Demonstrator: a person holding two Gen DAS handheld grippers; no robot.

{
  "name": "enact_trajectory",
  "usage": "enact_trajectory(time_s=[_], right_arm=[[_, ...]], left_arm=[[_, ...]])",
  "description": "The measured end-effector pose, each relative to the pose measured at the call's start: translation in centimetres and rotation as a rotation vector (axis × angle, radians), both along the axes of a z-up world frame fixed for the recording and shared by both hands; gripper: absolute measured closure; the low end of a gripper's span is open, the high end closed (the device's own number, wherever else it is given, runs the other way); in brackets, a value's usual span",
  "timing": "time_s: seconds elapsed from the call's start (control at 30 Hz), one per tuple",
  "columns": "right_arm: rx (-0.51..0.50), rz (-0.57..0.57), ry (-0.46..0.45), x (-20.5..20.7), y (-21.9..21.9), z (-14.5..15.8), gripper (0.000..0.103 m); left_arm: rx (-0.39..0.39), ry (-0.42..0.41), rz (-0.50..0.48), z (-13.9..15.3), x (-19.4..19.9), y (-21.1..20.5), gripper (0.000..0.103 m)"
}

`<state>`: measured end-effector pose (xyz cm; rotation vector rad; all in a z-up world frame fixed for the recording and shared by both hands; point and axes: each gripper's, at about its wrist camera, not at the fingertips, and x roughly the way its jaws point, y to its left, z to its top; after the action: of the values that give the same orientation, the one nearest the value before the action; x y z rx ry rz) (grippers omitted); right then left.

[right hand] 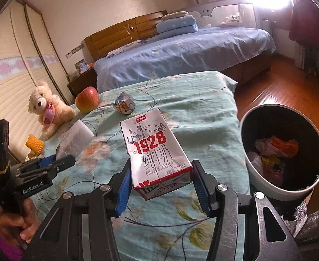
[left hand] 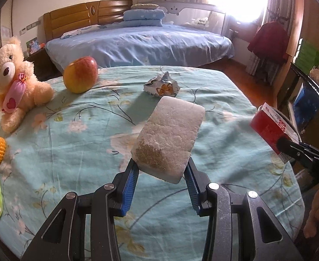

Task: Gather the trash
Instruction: 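Carry the white foam block and red-and-white milk carton over the trash bin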

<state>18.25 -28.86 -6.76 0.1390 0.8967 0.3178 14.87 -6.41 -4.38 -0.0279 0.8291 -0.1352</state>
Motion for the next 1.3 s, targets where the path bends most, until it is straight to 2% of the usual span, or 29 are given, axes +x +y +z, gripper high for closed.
enact_trajectory(time_s=[0.27,0.77,1.3], right_arm=[[0.016,-0.053,-0.006,-1.1,-2.2,0.4,0.051],[0.005,-0.146,-0.024,-1.4,-5.5,1.0,0.051],[-0.005,-0.217,-0.024,-1.1,-8.9,1.1,0.051]], left_arm=[[-0.033,-0.012,-0.034,0.1,-0.3,-1.9,0.062],[0.015,-0.01,-0.135,-0.7,1.6,-7.6,0.062],[0.033,-0.003,-0.194,-1.1,3.3,-12.2,0.061]])
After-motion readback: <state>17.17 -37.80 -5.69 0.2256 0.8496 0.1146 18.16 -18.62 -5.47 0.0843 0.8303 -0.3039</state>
